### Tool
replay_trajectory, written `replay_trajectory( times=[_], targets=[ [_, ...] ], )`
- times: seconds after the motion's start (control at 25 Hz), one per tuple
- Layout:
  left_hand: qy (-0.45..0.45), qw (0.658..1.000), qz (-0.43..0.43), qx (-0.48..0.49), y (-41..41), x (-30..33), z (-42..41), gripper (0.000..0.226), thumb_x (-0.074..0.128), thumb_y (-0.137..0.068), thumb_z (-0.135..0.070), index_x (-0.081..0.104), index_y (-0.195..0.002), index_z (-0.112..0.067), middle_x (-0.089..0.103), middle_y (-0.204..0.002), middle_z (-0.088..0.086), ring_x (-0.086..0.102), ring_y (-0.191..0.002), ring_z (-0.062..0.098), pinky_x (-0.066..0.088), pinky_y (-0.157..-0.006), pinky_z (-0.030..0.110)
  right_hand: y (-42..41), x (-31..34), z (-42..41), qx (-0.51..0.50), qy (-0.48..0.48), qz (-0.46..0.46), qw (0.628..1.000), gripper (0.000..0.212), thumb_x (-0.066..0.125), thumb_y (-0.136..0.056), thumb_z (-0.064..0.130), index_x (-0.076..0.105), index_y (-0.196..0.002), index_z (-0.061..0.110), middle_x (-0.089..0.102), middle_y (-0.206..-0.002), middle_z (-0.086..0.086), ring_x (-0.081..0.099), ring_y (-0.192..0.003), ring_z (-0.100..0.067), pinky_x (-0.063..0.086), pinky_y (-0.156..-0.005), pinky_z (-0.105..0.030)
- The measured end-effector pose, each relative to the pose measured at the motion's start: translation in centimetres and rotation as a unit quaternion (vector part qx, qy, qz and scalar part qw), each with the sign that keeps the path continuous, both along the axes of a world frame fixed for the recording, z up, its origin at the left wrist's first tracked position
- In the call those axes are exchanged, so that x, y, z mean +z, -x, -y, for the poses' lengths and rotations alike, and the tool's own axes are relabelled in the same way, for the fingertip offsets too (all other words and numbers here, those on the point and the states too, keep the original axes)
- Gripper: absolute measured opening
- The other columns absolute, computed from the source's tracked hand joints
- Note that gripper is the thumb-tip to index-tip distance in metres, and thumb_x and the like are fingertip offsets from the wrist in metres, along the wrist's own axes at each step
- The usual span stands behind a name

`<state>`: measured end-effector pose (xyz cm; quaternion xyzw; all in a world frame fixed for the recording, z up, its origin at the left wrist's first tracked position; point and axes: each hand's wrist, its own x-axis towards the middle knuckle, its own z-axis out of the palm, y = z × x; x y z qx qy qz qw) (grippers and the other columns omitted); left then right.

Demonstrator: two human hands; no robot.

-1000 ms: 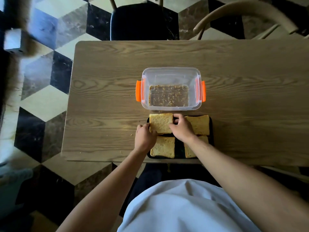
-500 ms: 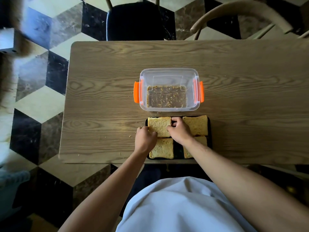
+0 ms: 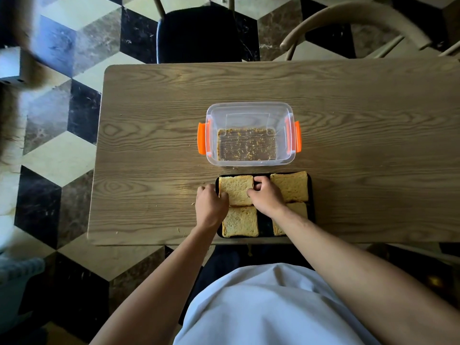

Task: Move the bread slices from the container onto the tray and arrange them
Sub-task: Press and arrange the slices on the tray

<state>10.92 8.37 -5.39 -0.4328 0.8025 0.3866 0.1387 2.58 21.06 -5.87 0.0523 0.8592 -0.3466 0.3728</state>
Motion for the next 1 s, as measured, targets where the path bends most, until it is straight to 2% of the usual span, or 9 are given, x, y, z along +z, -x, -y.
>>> replay_trajectory(
  times=[0.04,0.12,0.28,0.44,0.52,0.72,0.84,1.0],
  targets=[
    [0.011,1.000,-0.009,0.008,0.0,0.2,0.2,0.028,0.056,-0.086,-0.016,0.064,-0.110,-0.005,0.058,-0.108,0.012,0.054,-0.106,0.029,0.039,-0.082,0.032,0.0,0.0,-0.1,-0.002,-0.001,-0.004,1.000,0.047,0.067,-0.085,0.024,0.055,-0.129,0.012,0.065,-0.116,-0.007,0.062,-0.098,-0.024,0.042,-0.078,-0.025],
    [0.042,0.998,-0.029,-0.037,-0.2,0.2,0.5,0.037,0.057,-0.086,-0.013,0.060,-0.122,-0.006,0.056,-0.115,0.011,0.053,-0.108,0.029,0.042,-0.089,0.033,-0.1,0.1,-0.3,-0.003,-0.003,0.000,1.000,0.049,0.066,-0.086,0.024,0.055,-0.131,0.011,0.063,-0.113,-0.007,0.058,-0.094,-0.020,0.041,-0.078,-0.025],
    [0.138,0.950,-0.029,-0.277,-1.6,-0.9,0.4,0.055,0.059,-0.079,-0.007,0.055,-0.133,-0.010,0.053,-0.129,0.011,0.047,-0.118,0.032,0.046,-0.097,0.041,-0.5,0.3,0.0,0.009,-0.007,0.021,1.000,0.050,0.064,-0.089,0.025,0.051,-0.135,0.011,0.057,-0.105,-0.002,0.057,-0.089,-0.020,0.041,-0.073,-0.027],
    [0.182,0.913,-0.015,-0.364,-2.2,-1.5,0.9,0.060,0.061,-0.076,-0.011,0.054,-0.135,-0.015,0.044,-0.147,0.012,0.034,-0.139,0.032,0.037,-0.110,0.045,-0.6,0.5,0.5,0.005,-0.004,0.022,1.000,0.052,0.064,-0.088,0.029,0.051,-0.136,0.012,0.061,-0.118,-0.008,0.061,-0.100,-0.024,0.043,-0.075,-0.029],
    [0.194,0.906,-0.014,-0.376,-2.1,-1.5,1.3,0.058,0.062,-0.075,-0.013,0.056,-0.133,-0.015,0.045,-0.145,0.012,0.034,-0.140,0.032,0.034,-0.113,0.044,-0.6,0.5,0.7,0.000,-0.005,0.024,1.000,0.053,0.064,-0.087,0.030,0.051,-0.136,0.013,0.062,-0.120,-0.008,0.061,-0.104,-0.025,0.046,-0.079,-0.030],
    [0.186,0.911,-0.021,-0.366,-2.1,-1.4,1.0,0.056,0.061,-0.075,-0.014,0.055,-0.131,-0.012,0.047,-0.143,0.013,0.037,-0.137,0.032,0.033,-0.112,0.043,-0.9,0.9,0.3,0.001,-0.003,0.018,1.000,0.053,0.064,-0.088,0.030,0.051,-0.136,0.013,0.058,-0.107,-0.001,0.058,-0.095,-0.020,0.046,-0.080,-0.029],
    [0.172,0.929,-0.029,-0.326,-3.0,-0.9,0.7,0.052,0.060,-0.080,-0.016,0.052,-0.131,-0.010,0.047,-0.140,0.016,0.041,-0.131,0.034,0.038,-0.107,0.043,-1.2,1.2,-1.3,0.016,-0.033,-0.004,0.999,0.046,0.063,-0.089,0.028,0.056,-0.132,0.012,0.064,-0.114,-0.005,0.061,-0.101,-0.023,0.045,-0.080,-0.027],
    [0.132,0.965,-0.002,-0.226,-5.1,-1.0,0.0,0.052,0.059,-0.087,-0.032,0.046,-0.132,-0.011,0.048,-0.127,0.015,0.049,-0.116,0.033,0.049,-0.092,0.044,-2.7,1.2,-3.5,0.042,-0.072,-0.001,0.997,0.043,0.061,-0.088,0.030,0.059,-0.128,0.013,0.065,-0.121,-0.006,0.062,-0.110,-0.025,0.044,-0.081,-0.026]
  ],
)
